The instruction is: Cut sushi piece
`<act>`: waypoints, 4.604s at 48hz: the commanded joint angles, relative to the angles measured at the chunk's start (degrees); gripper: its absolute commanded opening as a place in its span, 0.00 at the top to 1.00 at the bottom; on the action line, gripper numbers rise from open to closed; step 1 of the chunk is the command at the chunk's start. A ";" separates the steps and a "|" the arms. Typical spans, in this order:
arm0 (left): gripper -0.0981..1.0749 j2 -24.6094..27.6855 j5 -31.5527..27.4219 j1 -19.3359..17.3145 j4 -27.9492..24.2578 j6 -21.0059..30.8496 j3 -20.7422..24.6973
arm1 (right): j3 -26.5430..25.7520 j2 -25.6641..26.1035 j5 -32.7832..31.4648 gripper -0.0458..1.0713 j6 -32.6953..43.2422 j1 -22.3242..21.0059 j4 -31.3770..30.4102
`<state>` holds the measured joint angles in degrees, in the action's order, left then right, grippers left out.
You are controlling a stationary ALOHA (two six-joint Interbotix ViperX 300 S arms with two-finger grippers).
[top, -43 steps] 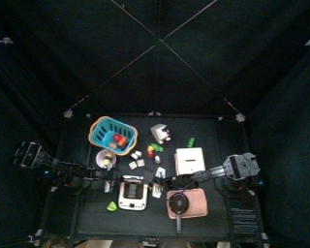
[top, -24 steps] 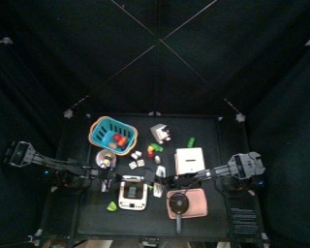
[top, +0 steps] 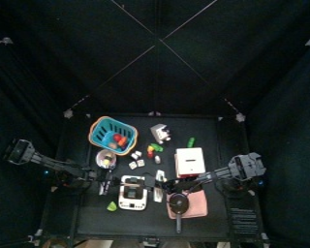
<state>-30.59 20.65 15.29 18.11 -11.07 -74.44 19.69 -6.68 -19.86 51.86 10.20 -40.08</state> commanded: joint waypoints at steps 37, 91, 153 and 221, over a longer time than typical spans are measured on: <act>0.72 5.10 0.62 3.25 3.16 0.09 1.76 | 0.26 0.62 0.44 0.60 0.18 -0.44 2.29; 0.72 5.10 0.62 3.69 3.16 0.00 1.41 | 0.00 -1.32 0.70 0.60 0.09 -0.62 3.08; 0.72 4.22 0.97 1.67 -0.79 -0.09 1.93 | -0.09 0.35 0.70 0.60 0.00 -0.70 1.93; 0.72 5.01 0.53 2.11 1.85 0.00 0.70 | 0.09 -1.58 0.70 0.60 0.09 -0.62 3.52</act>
<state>-25.66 21.36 17.05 19.86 -11.07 -74.09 20.39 -9.32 -19.07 51.86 10.11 -37.00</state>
